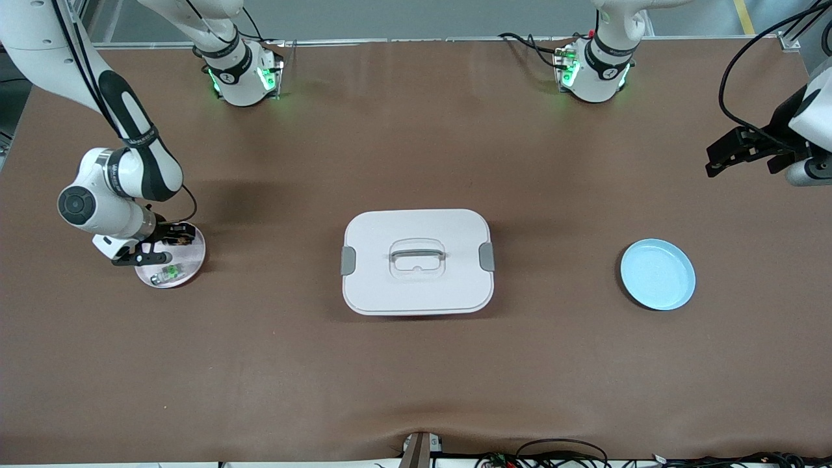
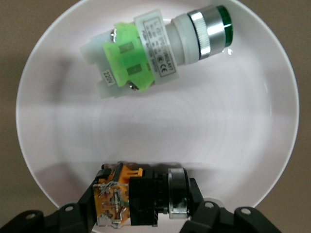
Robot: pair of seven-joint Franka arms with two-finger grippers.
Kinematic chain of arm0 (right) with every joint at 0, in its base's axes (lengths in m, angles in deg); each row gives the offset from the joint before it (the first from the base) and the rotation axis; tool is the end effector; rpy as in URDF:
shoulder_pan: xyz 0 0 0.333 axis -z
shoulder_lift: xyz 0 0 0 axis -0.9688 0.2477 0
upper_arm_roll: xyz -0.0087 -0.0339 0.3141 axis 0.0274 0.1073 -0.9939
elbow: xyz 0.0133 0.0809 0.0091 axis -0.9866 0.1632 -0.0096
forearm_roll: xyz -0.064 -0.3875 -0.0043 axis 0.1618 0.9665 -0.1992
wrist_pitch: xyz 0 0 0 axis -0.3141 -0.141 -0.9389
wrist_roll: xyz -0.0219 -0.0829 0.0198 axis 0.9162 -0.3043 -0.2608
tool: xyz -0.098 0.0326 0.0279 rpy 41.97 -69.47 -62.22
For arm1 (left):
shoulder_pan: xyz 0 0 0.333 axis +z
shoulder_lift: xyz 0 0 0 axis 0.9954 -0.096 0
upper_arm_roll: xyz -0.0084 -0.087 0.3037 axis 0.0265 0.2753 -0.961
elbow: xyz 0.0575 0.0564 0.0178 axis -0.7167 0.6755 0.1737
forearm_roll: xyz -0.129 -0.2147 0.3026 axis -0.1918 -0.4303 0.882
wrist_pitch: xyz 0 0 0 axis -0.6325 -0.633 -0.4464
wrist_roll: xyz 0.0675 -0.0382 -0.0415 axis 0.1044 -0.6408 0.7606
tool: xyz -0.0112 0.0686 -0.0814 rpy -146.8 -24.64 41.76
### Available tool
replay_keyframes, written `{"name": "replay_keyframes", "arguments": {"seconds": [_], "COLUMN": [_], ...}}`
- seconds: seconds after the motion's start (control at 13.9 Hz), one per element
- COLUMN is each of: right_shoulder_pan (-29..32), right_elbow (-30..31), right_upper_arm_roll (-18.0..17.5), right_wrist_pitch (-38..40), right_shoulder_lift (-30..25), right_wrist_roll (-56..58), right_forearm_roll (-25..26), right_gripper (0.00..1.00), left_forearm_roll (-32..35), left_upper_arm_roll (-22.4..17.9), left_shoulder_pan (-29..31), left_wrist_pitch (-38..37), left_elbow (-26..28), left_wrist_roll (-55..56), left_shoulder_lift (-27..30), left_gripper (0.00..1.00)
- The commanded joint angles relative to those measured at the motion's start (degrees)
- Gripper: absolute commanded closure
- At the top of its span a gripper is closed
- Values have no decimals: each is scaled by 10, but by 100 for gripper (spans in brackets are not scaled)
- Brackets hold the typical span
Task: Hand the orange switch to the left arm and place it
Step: 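Lift the orange switch with the right gripper and carry it over the box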
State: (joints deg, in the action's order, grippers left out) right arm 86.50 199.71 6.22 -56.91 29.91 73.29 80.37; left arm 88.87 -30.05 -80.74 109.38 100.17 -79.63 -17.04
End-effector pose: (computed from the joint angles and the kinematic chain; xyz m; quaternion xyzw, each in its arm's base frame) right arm 0.5170 -0.1109 0.1734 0.9947 0.0445 -0.0899 0.0237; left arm 0.5537 -0.0450 0.6406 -0.9998 -0.0163 -0.0009 0.0148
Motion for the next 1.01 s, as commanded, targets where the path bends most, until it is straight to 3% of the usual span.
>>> {"name": "replay_keyframes", "arguments": {"seconds": [0.0,0.22,0.29,0.5,0.72,0.93], "right_shoulder_pan": [11,5,1,-27,-100,-172], "right_elbow": [-31,-90,-119,-267,-413,-502], "right_upper_arm_roll": [-7,-11,-12,-12,-12,-12], "right_wrist_pitch": [85,234,304,549,722,780], "right_shoulder_lift": [-22,-64,-82,-98,-98,-98], "right_wrist_roll": [16,13,10,-32,-209,-423], "right_forearm_roll": [3,-7,-32,-78,-121,-208], "right_gripper": [71,71,71,71,72,72], "left_forearm_roll": [-6,-6,-6,-8,-8,-8], "left_upper_arm_roll": [2,2,2,1,1,1], "left_shoulder_pan": [1,1,2,5,5,5], "left_wrist_pitch": [6,7,7,7,7,5], "left_elbow": [6,6,6,6,7,7], "left_wrist_roll": [-11,-9,-9,-8,-8,-10], "left_shoulder_lift": [4,2,1,5,3,7], "left_gripper": [0,0,0,0,0,0]}}
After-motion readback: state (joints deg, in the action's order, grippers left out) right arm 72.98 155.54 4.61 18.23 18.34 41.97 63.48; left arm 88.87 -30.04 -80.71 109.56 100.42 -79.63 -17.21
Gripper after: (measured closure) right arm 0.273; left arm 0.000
